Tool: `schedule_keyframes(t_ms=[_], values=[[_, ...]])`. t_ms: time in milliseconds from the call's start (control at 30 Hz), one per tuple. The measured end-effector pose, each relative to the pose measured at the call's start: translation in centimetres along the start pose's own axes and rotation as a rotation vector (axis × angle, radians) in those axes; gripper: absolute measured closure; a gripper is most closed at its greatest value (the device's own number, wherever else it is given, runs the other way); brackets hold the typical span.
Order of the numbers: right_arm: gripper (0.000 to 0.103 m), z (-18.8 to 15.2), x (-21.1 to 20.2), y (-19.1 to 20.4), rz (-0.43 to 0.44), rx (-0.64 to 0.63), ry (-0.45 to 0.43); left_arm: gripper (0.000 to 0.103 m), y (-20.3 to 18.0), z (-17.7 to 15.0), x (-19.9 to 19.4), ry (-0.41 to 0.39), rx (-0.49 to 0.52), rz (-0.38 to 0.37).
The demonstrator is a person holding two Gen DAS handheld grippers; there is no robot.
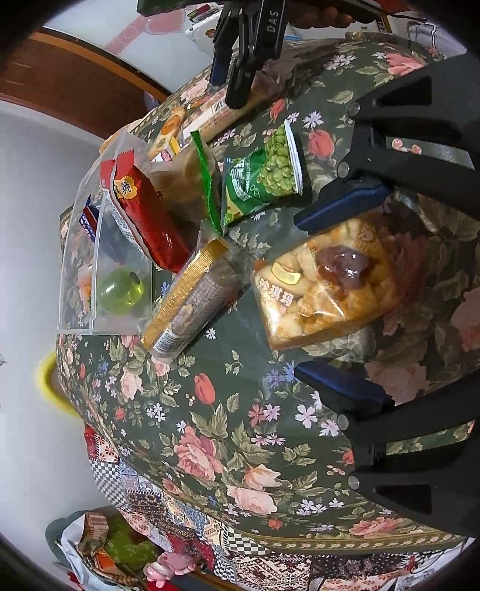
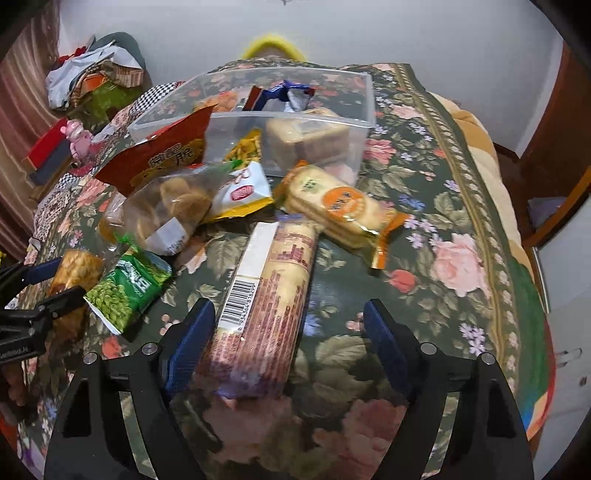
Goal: Organize snacks
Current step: 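Grasp the cookie pack with left tool while right tool grasps the wafer roll, then carry cookie pack and wafer roll into the clear box and release both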
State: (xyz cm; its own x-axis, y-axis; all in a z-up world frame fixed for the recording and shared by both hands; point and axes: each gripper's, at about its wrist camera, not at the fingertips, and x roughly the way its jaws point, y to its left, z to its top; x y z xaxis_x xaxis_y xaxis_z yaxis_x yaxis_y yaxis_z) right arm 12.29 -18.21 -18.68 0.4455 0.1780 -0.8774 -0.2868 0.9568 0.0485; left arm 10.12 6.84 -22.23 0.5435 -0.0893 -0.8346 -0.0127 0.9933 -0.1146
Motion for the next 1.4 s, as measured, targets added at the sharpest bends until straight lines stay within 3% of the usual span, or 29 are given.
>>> schedule_keyframes(t_ms=[100, 267, 367, 800, 1167, 1400], values=[[0.038, 0.2, 0.1, -0.1, 0.012, 0.005, -0.002, 0.048, -0.3, 0.1, 0.2, 0.000, 0.010, -0.014], [0.053, 0.6, 1.5, 0.6, 0.038, -0.001, 0.020, 0.059, -0.2, 0.1, 0.3, -0.025, -0.005, 0.003], [0.060, 0.7, 2.2, 0.5, 0.043, 0.008, 0.020, 0.059, -0.1, 0.1, -0.2, -0.037, -0.011, 0.013], [0.061, 0.7, -2.5, -0.7, 0.057, 0.030, -0.107, 0.059, -0.9, 2.7, -4.6, -0.174, 0.011, 0.031], [0.062, 4.5, -5.4, -1.6, 0.068, 0.056, -0.243, 0.059, -2.2, 8.5, -6.6, -0.300, 0.028, -0.005], [0.062, 7.1, -5.7, -1.8, 0.070, 0.053, -0.296, 0.059, -3.4, 12.3, -6.0, -0.338, 0.057, -0.017]])
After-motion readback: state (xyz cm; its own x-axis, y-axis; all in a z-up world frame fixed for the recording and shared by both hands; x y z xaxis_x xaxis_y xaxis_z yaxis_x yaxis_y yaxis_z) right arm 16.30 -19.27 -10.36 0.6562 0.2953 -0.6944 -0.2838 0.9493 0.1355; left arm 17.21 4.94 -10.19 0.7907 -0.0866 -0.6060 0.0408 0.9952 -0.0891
